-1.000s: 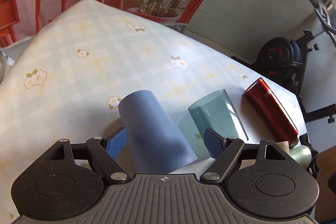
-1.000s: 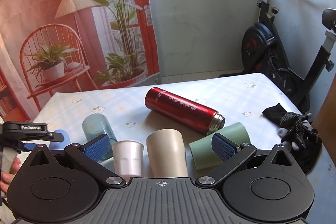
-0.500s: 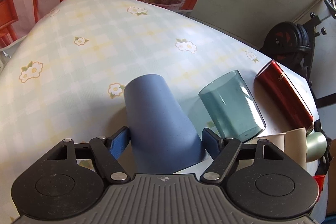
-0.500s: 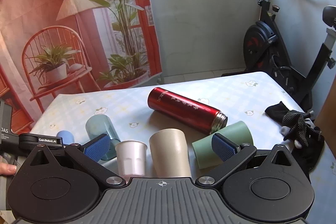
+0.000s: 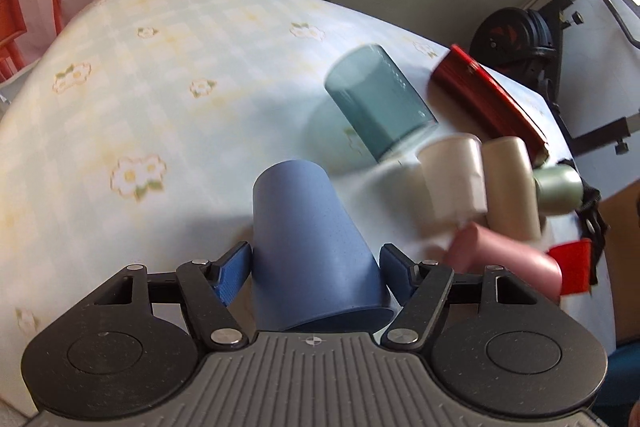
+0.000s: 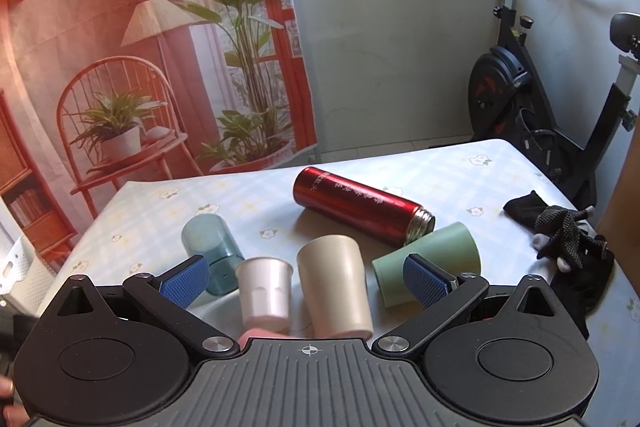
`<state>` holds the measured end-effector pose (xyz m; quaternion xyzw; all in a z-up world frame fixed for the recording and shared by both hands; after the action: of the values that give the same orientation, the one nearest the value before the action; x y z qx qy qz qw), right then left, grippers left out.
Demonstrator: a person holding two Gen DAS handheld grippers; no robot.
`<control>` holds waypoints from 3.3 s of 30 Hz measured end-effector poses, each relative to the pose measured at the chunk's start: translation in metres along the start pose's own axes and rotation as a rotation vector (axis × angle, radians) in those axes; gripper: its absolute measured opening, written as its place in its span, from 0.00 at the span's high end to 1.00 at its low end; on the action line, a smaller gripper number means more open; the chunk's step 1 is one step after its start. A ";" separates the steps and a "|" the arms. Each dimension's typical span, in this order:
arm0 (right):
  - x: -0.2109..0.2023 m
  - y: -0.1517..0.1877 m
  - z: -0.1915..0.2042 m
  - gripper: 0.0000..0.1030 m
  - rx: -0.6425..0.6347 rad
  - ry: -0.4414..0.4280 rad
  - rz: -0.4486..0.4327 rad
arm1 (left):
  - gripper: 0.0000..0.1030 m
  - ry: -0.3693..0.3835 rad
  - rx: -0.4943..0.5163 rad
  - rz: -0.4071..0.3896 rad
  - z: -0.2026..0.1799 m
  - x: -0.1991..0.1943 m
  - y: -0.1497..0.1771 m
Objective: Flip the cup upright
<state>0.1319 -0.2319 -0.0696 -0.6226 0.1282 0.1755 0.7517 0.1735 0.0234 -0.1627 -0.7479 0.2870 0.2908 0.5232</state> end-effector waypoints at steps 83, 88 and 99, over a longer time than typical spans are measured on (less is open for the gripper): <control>0.014 0.161 0.155 0.22 -0.203 -0.148 0.192 | 0.21 -0.250 0.067 -0.470 0.108 -0.136 0.027; 0.016 0.163 0.153 0.32 -0.200 -0.149 0.194 | 0.21 -0.252 0.069 -0.468 0.108 -0.136 0.027; 0.015 0.163 0.150 0.33 -0.183 -0.160 0.192 | 0.22 -0.255 0.075 -0.454 0.105 -0.134 0.028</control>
<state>0.0722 -0.0570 -0.1923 -0.6575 0.1104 0.3064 0.6795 0.0495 0.1322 -0.1107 -0.7304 0.0540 0.2470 0.6345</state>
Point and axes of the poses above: each gripper's, at about its wrist camera, not at the fingertips, and x roughly the way its jaws point, z to its left, y to its underside, the point moved 2 cm from there along x, roughly the way its jaws point, and after that the axes turned 12 degrees about -z, right-handed, at the moved point
